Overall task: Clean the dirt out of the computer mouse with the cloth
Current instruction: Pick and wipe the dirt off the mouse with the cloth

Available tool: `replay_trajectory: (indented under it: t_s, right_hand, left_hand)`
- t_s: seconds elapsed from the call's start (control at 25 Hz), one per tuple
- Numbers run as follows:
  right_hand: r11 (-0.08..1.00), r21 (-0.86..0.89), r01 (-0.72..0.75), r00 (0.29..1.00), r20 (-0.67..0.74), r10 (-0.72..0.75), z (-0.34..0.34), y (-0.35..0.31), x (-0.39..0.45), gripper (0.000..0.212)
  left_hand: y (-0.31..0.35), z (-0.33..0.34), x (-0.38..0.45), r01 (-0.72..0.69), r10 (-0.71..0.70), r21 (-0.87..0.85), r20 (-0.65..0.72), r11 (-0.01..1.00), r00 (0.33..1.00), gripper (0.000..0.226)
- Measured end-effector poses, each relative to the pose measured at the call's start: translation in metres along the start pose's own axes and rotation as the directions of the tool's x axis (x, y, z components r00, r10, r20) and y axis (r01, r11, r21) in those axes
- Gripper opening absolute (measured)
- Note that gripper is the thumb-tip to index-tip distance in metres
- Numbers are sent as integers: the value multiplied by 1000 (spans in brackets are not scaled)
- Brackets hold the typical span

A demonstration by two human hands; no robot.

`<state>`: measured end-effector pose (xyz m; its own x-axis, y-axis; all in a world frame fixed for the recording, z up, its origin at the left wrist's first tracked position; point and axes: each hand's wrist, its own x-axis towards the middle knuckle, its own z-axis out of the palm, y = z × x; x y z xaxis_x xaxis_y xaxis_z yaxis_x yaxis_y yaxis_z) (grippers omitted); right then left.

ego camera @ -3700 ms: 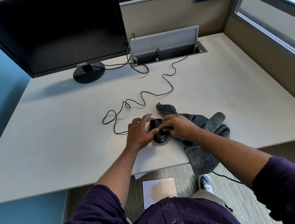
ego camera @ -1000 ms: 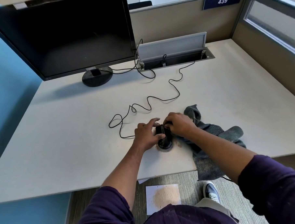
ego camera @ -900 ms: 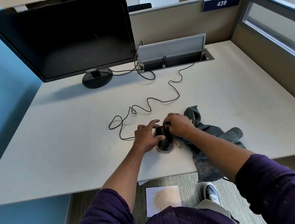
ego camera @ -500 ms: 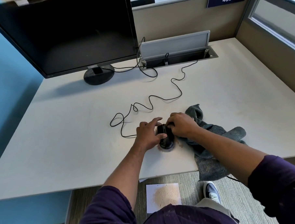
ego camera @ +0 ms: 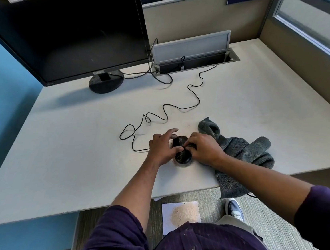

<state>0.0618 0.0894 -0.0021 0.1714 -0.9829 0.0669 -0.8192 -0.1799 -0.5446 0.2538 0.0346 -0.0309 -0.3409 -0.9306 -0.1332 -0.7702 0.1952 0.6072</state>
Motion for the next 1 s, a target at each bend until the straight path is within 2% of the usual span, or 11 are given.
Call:
replay_trajectory:
  t_s: [0.16, 0.32, 0.44, 0.56, 0.68, 0.76, 0.8, 0.88, 0.92, 1.0]
  right_hand:
    - [976, 111, 188, 955, 213, -208, -15, 9, -8, 13]
    - [989, 122, 84, 993, 76, -94, -15, 7, 5, 14]
    - [995, 48, 83, 989, 114, -88, -10, 4, 5, 16]
    - [996, 31, 84, 988, 124, -87, -11, 4, 3, 17]
    - [997, -20, 71, 991, 118, -68, -10, 2, 5, 18]
    - [991, -74, 113, 990, 91, -106, -9, -2, 2, 19]
    - [978, -101, 181, 979, 112, -170, -9, -5, -2, 19]
    - [923, -139, 358, 919, 224, -323, -7, -10, -8, 19]
    - [909, -152, 389, 904, 256, -344, -9, -11, -5, 18]
    - [946, -168, 279, 953, 172, -250, -14, -12, 6, 18]
  left_hand:
    - [1, -2, -2, 4, -4, -12, -7, 1000, 1000, 72]
    - [7, -9, -2, 6, -6, -29, 27, 1000, 1000, 72]
    - [4, -19, -2, -17, 20, -29, 78, 999, 997, 72]
    - [-2, -29, -3, -43, 38, 24, 172, 999, 984, 91]
    - [-3, -30, -3, -84, 65, 96, 180, 992, 981, 101]
    - [-3, -29, -1, -91, 69, 114, 184, 989, 980, 102]
    - [-3, -29, -1, -91, 68, 121, 188, 988, 980, 102]
    - [-3, -29, 1, -98, 69, 143, 193, 985, 979, 102]
    - [-3, -30, 1, -102, 70, 157, 197, 982, 978, 102]
    - [-2, -30, 2, -108, 70, 181, 202, 978, 977, 102]
